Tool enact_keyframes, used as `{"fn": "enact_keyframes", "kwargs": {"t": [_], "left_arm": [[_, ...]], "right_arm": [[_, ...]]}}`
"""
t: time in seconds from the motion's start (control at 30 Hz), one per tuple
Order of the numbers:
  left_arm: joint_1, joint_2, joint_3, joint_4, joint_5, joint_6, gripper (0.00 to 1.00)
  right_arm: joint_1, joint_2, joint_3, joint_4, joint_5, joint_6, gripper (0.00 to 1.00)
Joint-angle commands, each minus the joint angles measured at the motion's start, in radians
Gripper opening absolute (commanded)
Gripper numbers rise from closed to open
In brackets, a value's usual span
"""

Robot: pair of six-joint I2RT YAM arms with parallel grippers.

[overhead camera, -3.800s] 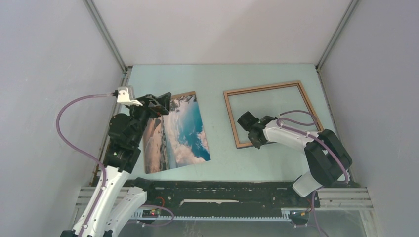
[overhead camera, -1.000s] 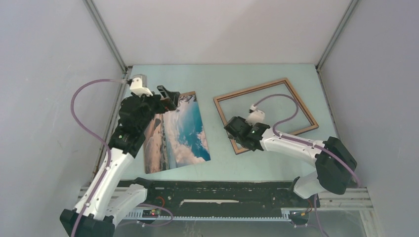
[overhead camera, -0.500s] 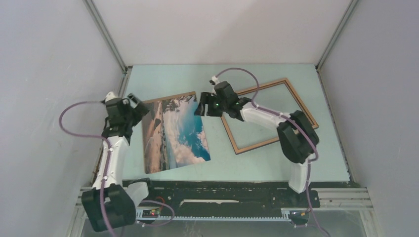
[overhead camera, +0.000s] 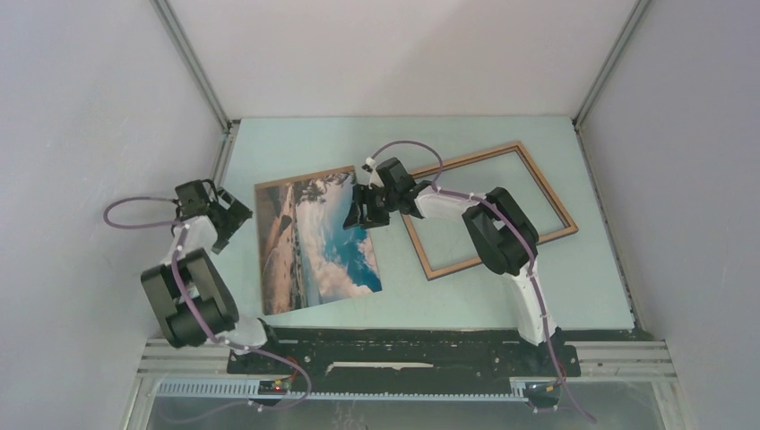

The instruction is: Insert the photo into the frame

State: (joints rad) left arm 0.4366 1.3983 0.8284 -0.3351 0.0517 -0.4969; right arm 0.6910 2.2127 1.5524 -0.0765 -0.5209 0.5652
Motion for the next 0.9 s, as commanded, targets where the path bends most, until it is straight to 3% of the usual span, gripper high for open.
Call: {"fn": "enact_keyframes", "kwargs": {"t": [0.0, 0.17, 0.57, 0.87], "left_arm": [[0.042, 0.136, 0.140, 0.014, 0.075, 0.089, 1.00], [0.077, 0.188, 0.138, 0.085, 0.178, 0.107, 1.00], [0.130, 0.365, 0.169, 0.074, 0.362, 0.135, 1.00], [0.135, 0.362, 0.153, 0.092, 0.461, 0.098, 0.99]], "right_arm": [[-0.012, 0.010, 0.067, -0.016, -0.056, -0.018, 0.72], [-0.016, 0.080, 0.135, -0.061, -0.052, -0.003, 0.70], [-0.017, 0.137, 0.176, -0.095, -0.033, 0.024, 0.66], [-0.018, 0.163, 0.200, -0.098, -0.044, 0.033, 0.66]]}}
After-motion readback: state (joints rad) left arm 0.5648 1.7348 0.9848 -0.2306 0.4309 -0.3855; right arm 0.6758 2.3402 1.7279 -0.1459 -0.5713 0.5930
